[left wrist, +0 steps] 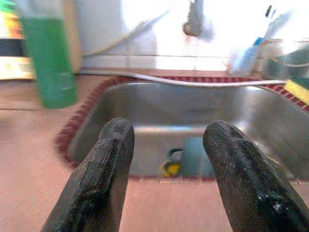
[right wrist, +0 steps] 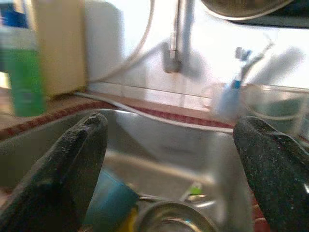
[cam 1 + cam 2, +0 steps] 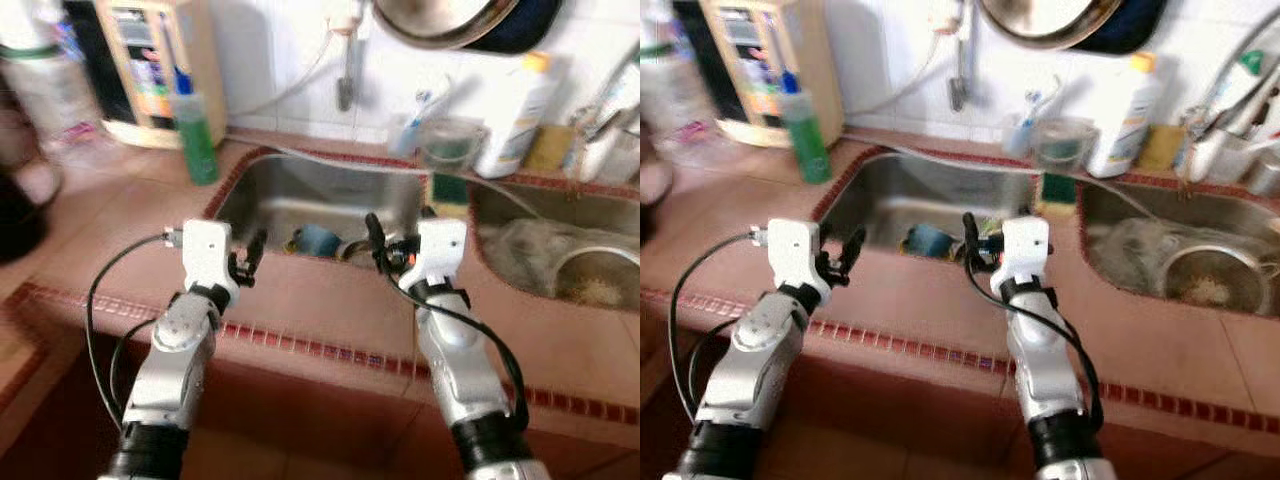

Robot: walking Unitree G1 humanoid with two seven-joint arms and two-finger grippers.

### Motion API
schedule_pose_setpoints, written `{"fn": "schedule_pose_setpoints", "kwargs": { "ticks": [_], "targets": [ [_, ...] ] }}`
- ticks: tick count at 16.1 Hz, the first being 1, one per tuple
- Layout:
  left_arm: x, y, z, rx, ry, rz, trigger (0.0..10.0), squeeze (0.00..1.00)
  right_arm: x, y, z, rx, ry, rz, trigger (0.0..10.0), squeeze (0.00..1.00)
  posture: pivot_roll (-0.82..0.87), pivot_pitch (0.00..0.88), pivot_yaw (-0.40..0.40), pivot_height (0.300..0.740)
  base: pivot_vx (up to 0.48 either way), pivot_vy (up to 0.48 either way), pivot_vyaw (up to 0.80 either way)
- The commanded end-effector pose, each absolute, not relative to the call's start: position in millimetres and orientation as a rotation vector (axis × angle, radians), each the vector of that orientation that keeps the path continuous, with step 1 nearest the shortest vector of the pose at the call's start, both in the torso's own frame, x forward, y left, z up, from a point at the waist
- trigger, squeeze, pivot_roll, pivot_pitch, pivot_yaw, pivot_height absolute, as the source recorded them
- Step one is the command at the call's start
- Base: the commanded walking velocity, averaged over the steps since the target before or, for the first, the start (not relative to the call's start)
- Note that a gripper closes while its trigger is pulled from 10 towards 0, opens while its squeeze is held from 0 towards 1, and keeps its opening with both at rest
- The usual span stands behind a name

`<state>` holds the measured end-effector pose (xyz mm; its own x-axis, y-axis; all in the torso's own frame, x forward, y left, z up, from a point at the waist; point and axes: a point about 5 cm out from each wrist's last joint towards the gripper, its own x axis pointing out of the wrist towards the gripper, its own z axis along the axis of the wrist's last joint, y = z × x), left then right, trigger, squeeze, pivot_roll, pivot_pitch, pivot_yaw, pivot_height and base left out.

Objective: Kitchen organization

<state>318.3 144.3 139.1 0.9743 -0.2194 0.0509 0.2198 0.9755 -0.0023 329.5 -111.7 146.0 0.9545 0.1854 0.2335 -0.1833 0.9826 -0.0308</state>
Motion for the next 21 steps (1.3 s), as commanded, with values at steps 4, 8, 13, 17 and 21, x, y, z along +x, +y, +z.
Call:
{"fn": "schedule_pose_setpoints", "kwargs": {
  "ticks": [4, 8, 13, 17, 21],
  "targets": [
    [320.6, 142.4, 141.6, -0.003, -0.057, -0.222, 10.0, 0.0, 330.4, -117.2, 145.5, -0.022, -0.235, 0.168, 10.0, 0.0, -0.15, 0.0, 0.021, 0.736, -0.274, 0.0, 0.0],
    [320.1, 141.9, 141.5, -0.006, -0.056, -0.221, 10.0, 0.0, 331.0, -117.5, 146.4, -0.032, -0.239, 0.17, 10.0, 0.0, -0.16, 0.0, 0.024, 0.736, -0.272, 0.0, 0.0],
    [319.9, 143.9, 142.2, -0.004, -0.056, -0.216, 10.0, 0.0, 330.3, -115.6, 144.4, -0.036, -0.235, 0.172, 10.0, 0.0, -0.15, 0.0, 0.026, 0.736, -0.272, 0.0, 0.0],
    [319.2, 143.8, 143.3, 0.013, -0.065, -0.225, 10.0, 0.0, 330.0, -114.5, 143.8, -0.037, -0.233, 0.175, 10.0, 0.0, -0.15, 0.0, 0.026, 0.736, -0.268, 0.0, 0.0],
    [317.1, 142.3, 143.9, 0.017, -0.073, -0.265, 10.0, 0.0, 330.2, -113.8, 143.8, -0.04, -0.234, 0.178, 10.0, 0.0, -0.15, 0.0, 0.024, 0.736, 0.0, -0.432, 0.0]
  ]
}}
